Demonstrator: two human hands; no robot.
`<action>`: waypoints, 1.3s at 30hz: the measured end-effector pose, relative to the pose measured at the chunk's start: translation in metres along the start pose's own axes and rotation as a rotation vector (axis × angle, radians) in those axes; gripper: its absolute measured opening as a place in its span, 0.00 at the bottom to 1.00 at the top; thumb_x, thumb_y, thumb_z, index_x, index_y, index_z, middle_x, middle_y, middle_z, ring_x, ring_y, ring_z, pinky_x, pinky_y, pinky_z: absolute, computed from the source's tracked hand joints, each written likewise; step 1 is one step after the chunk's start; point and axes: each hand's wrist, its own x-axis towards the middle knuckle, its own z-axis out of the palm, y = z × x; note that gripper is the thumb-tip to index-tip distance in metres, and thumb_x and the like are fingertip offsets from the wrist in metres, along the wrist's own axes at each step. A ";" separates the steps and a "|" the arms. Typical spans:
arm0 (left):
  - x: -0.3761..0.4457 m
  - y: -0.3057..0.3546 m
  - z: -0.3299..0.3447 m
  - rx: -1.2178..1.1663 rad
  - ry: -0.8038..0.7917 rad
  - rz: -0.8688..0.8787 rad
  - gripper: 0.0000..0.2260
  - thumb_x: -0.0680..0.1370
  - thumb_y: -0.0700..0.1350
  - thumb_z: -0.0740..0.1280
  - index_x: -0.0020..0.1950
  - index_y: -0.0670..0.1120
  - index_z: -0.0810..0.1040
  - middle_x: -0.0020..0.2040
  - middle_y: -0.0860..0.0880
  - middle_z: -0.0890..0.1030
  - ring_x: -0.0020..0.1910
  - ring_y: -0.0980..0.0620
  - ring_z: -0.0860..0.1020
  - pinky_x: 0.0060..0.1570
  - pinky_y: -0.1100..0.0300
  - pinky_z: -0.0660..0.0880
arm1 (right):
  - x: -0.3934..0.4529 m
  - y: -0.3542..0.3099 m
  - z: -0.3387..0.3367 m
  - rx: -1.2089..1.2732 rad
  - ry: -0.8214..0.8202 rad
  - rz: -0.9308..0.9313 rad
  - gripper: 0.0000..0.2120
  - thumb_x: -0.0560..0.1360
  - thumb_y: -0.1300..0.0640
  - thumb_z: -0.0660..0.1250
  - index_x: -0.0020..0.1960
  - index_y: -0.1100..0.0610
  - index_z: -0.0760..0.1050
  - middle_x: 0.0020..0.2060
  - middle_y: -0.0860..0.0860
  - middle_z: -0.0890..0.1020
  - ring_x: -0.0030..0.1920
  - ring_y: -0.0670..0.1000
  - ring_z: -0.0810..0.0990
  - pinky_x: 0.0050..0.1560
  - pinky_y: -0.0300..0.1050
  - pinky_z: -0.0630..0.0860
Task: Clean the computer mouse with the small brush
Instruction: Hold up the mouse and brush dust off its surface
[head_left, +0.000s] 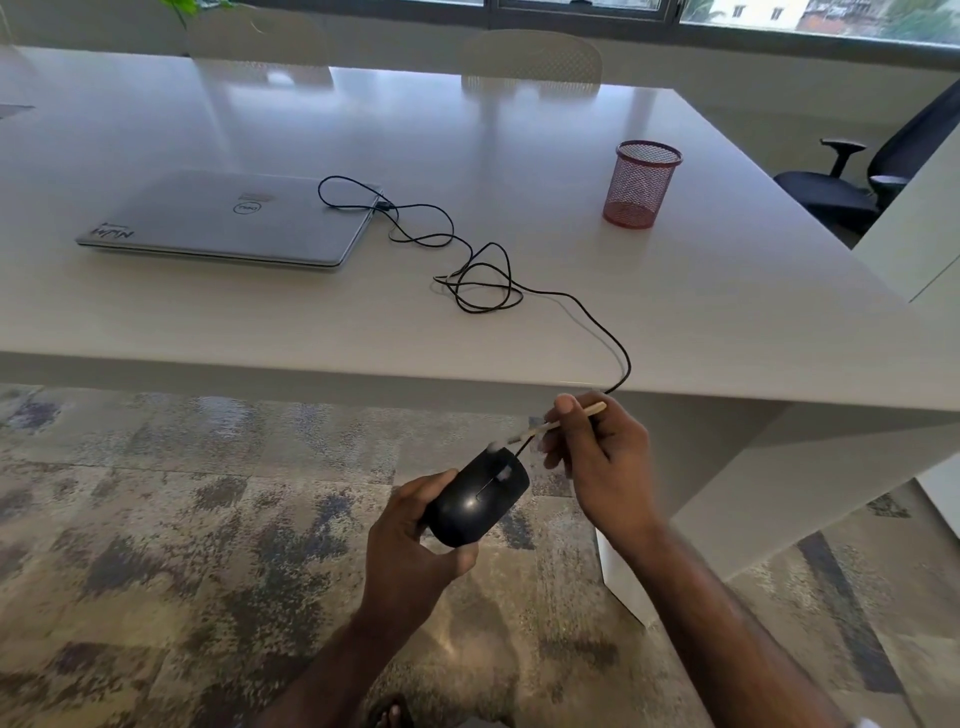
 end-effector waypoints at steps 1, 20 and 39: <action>0.000 0.000 0.000 -0.012 -0.004 0.001 0.32 0.61 0.39 0.78 0.64 0.57 0.81 0.60 0.49 0.82 0.59 0.46 0.82 0.54 0.50 0.82 | 0.000 0.000 0.002 0.038 -0.029 0.031 0.16 0.78 0.40 0.66 0.41 0.51 0.79 0.31 0.56 0.83 0.28 0.51 0.79 0.29 0.37 0.73; 0.001 0.013 0.002 -0.136 -0.006 -0.076 0.32 0.61 0.34 0.79 0.64 0.50 0.81 0.59 0.47 0.83 0.57 0.45 0.83 0.52 0.58 0.81 | -0.009 0.002 -0.017 -0.100 0.164 -0.046 0.18 0.79 0.40 0.62 0.41 0.51 0.78 0.30 0.54 0.81 0.29 0.52 0.79 0.33 0.50 0.77; 0.014 0.060 0.007 -0.126 0.099 -0.052 0.31 0.58 0.47 0.83 0.58 0.63 0.82 0.53 0.50 0.87 0.52 0.50 0.86 0.48 0.64 0.81 | -0.026 -0.018 -0.018 -0.069 0.207 -0.124 0.14 0.81 0.44 0.63 0.42 0.49 0.80 0.32 0.53 0.82 0.31 0.50 0.81 0.33 0.42 0.77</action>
